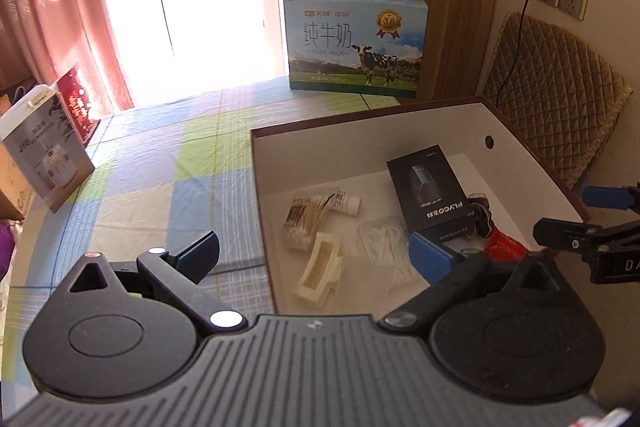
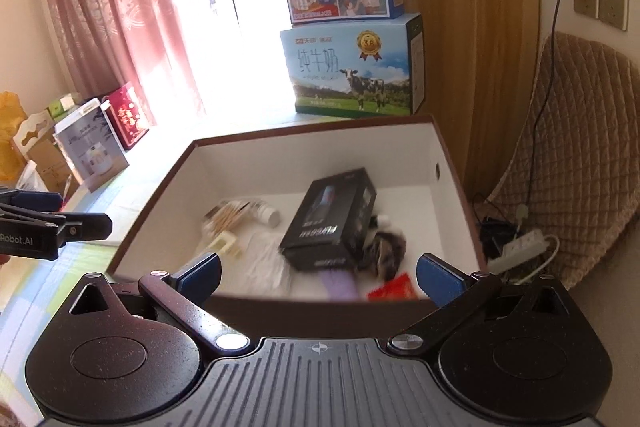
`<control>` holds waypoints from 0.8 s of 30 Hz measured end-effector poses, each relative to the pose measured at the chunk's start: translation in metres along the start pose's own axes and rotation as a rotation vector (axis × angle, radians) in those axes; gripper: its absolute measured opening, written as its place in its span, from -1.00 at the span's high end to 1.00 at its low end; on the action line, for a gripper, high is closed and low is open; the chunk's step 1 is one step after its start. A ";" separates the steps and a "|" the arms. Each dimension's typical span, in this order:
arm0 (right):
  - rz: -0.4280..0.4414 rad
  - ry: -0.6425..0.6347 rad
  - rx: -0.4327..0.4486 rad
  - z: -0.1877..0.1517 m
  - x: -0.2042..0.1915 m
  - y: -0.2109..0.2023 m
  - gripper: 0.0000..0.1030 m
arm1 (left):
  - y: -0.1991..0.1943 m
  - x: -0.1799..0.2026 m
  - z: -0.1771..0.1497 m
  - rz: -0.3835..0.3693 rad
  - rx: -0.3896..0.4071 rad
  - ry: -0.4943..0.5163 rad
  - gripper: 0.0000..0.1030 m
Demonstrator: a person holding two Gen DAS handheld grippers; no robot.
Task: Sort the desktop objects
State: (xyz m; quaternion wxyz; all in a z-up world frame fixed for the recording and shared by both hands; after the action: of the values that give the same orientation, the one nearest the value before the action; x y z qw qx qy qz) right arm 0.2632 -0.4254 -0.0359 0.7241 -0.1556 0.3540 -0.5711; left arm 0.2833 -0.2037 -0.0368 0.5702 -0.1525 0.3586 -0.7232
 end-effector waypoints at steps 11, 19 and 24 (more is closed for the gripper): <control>-0.022 0.000 -0.014 -0.043 -0.034 -0.036 -0.96 | -0.048 -0.008 -0.052 0.013 -0.022 -0.008 -0.98; -0.022 0.011 -0.032 -0.072 -0.051 -0.060 -0.96 | -0.086 -0.003 -0.079 -0.005 -0.013 -0.017 -0.98; -0.026 0.003 -0.041 -0.087 -0.060 -0.074 -0.96 | -0.106 -0.004 -0.094 0.012 -0.016 -0.034 -0.98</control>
State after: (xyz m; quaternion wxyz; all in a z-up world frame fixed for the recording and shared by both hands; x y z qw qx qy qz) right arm 0.1442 -0.3751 -0.0306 0.7127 -0.1740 0.3649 -0.5733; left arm 0.1500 -0.1582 -0.0281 0.5792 -0.1671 0.3555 -0.7143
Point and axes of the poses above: each gripper's, at about its wrist camera, not at the fingertips, and y roughly the way its jaws point, x to its right, z to its top, the point moved 5 cm from there along y, roughly the way its jaws point, and after that the axes turned 12 degrees about y, right-handed, at the moved point
